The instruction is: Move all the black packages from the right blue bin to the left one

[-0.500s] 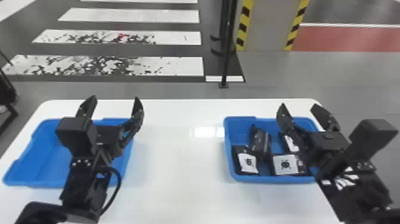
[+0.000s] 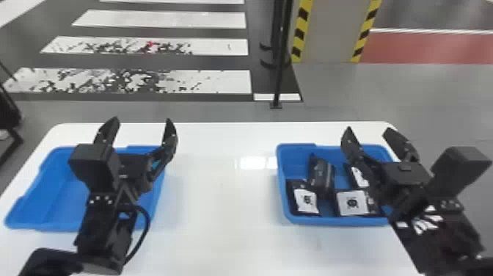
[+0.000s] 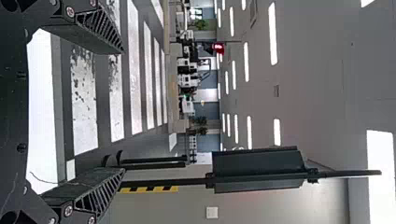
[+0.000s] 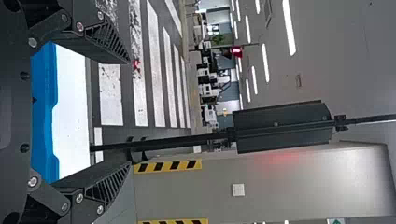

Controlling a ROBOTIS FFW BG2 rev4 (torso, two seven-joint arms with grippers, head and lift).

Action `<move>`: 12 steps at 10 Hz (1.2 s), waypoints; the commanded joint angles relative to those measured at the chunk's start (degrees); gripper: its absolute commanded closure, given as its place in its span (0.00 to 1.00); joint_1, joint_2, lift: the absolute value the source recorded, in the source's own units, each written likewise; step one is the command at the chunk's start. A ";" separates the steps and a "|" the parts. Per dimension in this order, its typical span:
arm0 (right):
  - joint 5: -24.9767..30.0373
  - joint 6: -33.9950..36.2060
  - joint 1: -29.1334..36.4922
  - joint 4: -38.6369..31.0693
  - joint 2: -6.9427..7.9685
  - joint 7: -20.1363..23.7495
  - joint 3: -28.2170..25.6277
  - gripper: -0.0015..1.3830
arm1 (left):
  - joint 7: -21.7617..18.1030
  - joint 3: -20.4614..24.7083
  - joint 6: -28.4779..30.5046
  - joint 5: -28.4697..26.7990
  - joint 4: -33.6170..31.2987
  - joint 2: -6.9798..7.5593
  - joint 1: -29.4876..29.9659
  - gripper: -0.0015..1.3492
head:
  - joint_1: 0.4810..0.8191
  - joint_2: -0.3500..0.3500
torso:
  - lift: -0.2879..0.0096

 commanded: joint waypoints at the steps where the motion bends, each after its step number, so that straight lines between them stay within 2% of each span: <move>1: -0.08 -0.15 -0.03 0.00 0.00 0.01 0.00 0.20 | 0.00 0.11 -0.03 -0.07 0.00 -0.02 0.00 0.11 | 0.63 0.46 | 0.52; 12: -0.30 -0.57 -0.03 0.14 -0.09 -0.08 0.00 0.20 | 0.00 0.34 -0.31 -0.30 0.14 -0.02 -0.14 0.11 | 0.63 0.47 | 0.52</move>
